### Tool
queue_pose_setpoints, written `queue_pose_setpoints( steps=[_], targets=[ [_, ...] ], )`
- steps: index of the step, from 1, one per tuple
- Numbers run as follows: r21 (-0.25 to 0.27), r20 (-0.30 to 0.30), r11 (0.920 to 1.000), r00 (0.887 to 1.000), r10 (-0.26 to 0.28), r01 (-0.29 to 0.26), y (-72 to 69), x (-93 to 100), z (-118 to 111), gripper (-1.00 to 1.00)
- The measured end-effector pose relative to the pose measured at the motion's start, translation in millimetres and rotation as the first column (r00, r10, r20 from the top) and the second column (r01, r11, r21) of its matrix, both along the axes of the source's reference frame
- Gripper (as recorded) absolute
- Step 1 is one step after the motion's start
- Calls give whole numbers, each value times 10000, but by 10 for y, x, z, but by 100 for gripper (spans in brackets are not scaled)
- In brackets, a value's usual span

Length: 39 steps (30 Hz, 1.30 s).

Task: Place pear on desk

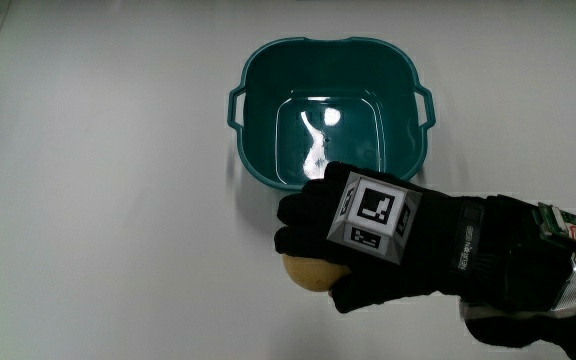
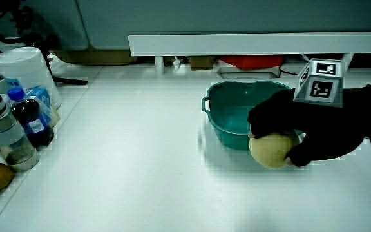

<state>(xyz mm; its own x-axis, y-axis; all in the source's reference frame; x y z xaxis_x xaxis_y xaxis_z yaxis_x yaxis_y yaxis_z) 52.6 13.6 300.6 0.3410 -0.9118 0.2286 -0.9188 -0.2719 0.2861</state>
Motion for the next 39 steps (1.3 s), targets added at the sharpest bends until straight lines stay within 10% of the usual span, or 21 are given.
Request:
queue_pose_setpoints(
  steps=[17, 23, 32, 36, 37, 39],
  targets=[
    [165, -132, 9995, 9996, -264, 266, 300, -23, 232, 0],
    [368, 1246, 9993, 9922, 30, -76, 425, -10, 469, 0],
    [-163, 795, 9997, 9967, -173, 186, 588, -50, 723, 0],
    [408, 245, 9979, 9984, -504, 494, 652, -79, 795, 0],
    [1208, -102, 9903, 9976, -678, 686, 656, -81, 806, 0],
    [388, 191, 9981, 9987, -480, 472, 656, -85, 814, 0]
  ],
)
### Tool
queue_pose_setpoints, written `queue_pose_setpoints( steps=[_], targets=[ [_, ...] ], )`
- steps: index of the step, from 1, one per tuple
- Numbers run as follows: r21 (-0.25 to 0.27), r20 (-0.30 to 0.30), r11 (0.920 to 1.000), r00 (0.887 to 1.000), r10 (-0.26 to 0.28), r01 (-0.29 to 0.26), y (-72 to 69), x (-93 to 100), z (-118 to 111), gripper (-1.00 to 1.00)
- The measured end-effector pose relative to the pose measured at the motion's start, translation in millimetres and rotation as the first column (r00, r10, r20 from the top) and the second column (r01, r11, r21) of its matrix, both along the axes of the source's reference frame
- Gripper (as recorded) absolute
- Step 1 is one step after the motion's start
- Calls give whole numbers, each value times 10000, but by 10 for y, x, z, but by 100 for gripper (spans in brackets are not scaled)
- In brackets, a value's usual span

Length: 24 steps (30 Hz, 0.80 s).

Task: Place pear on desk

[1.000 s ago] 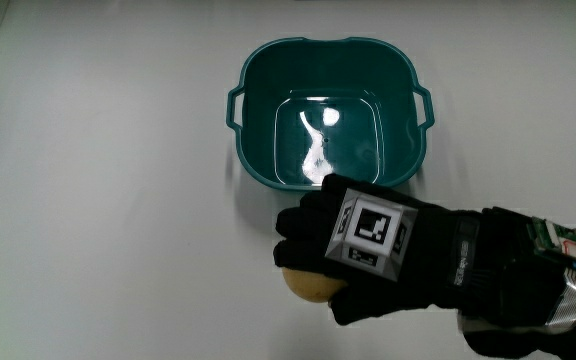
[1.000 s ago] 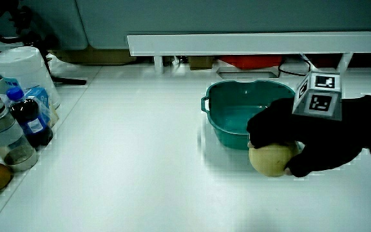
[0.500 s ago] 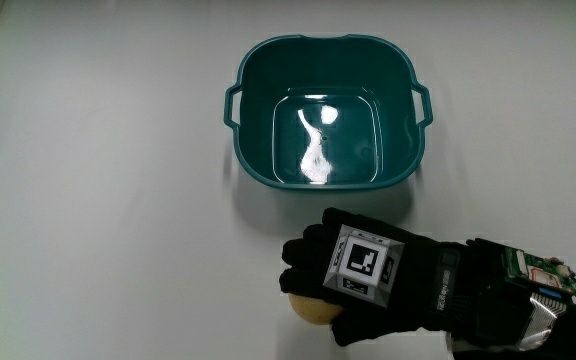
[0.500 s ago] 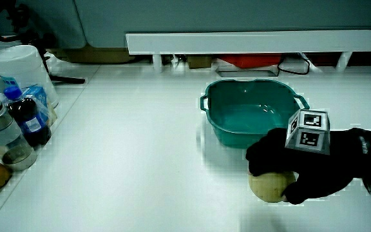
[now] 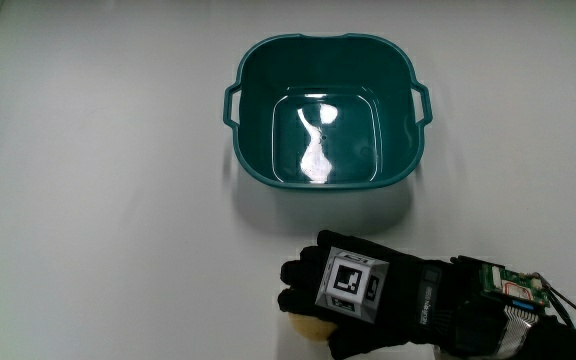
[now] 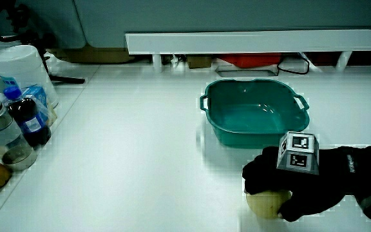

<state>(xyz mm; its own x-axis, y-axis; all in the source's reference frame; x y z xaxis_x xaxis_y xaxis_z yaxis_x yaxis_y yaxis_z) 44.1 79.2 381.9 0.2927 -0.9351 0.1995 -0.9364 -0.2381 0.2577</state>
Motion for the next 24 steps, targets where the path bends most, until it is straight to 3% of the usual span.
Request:
queue_pose_setpoints(
  steps=[1, 2, 4, 5, 6, 9, 10, 14, 15, 17, 20, 24],
  targets=[
    [376, -45, 9993, 10000, -71, 72, 9, -3, 17, 0],
    [123, -288, 9998, 9995, -162, 166, 16, -9, 14, 0],
    [191, -279, 9997, 9995, -172, 178, 43, -24, 41, 0],
    [196, -645, 9992, 9974, -330, 343, 50, -31, 38, 0],
    [226, -346, 9994, 9991, -260, 268, 62, -33, 59, 0],
    [461, -230, 9985, 9993, -298, 308, 76, -36, 68, 0],
    [216, -544, 9992, 9980, -317, 329, 71, -40, 55, 0],
    [238, -655, 9989, 9971, -380, 396, 75, -48, 53, 0],
    [452, -597, 9982, 9975, -371, 398, 75, -49, 54, 0],
    [311, -437, 9989, 9985, -327, 341, 75, -50, 68, 0],
    [348, -652, 9987, 9972, -353, 376, 80, -49, 57, 0],
    [411, -670, 9985, 9972, -343, 371, 85, -51, 63, -15]
  ],
)
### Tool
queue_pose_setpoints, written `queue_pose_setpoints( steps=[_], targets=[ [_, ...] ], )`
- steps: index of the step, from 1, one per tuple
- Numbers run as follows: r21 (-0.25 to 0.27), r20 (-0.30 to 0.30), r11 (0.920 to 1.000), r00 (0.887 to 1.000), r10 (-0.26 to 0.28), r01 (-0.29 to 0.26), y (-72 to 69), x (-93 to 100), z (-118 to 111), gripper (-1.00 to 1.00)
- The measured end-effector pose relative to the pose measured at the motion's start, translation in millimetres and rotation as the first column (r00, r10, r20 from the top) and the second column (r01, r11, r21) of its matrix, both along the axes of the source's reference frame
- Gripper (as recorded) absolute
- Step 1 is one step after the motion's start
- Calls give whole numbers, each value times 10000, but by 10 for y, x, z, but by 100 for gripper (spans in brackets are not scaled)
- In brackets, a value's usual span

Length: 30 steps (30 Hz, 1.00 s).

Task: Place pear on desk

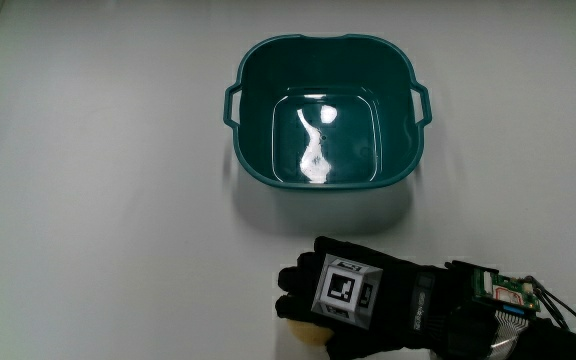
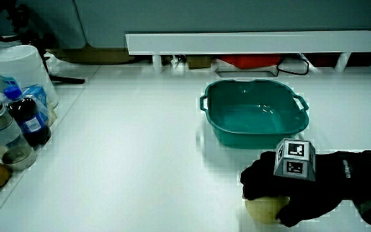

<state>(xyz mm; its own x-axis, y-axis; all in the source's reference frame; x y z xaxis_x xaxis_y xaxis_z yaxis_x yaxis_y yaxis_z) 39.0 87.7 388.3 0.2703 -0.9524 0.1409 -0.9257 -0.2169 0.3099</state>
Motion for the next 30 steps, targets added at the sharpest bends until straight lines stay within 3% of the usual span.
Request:
queue_pose_setpoints(
  steps=[1, 2, 7, 8, 12, 13, 14, 15, 16, 17, 18, 19, 21, 22, 24, 25, 26, 28, 29, 30],
  targets=[
    [259, 192, 9997, 9998, 12, -17, 2, 1, 6, -19],
    [41, -117, 10000, 9999, -17, 17, 2, 2, 2, -22],
    [219, -473, 9998, 9989, 3, 7, 6, 6, 26, -41],
    [92, -53, 9999, 9999, 102, -101, 6, 11, 41, -44],
    [73, -269, 9999, 9996, 92, -90, -1, 23, 68, -59],
    [-296, -218, 9994, 9997, 147, -153, -4, 33, 74, -63],
    [-127, -208, 9999, 9997, 104, -107, -7, 44, 73, -67],
    [-360, -331, 9992, 9994, 136, -148, -11, 53, 58, -70],
    [6, -99, 9999, 9998, 146, -146, -13, 61, 51, -74],
    [-157, 350, 9995, 9990, 284, -278, -17, 72, 48, -78],
    [-693, 1080, 9960, 9921, 637, -564, -28, 88, 44, -81],
    [-1053, 1283, 9921, 9884, 816, -682, -48, 101, 15, -85],
    [-948, 1316, 9925, 9873, 888, -766, -84, 129, -45, -93],
    [-903, 1697, 9920, 9801, 1026, -882, -98, 141, -75, -96],
    [-1230, 1704, 9876, 9783, 1177, -974, -124, 163, -140, -100],
    [-811, 1903, 9916, 9750, 1143, -1005, -131, 175, -159, -100],
    [-1171, 1747, 9875, 9767, 1246, -1051, -138, 186, -186, -100],
    [-1138, 1595, 9875, 9791, 1261, -1087, -149, 226, -224, -100],
    [-174, -1209, 9985, 9914, 498, -523, -155, 262, -231, -100],
    [353, -195, 9967, 9971, 733, -726, -167, 316, -239, -100]
  ],
)
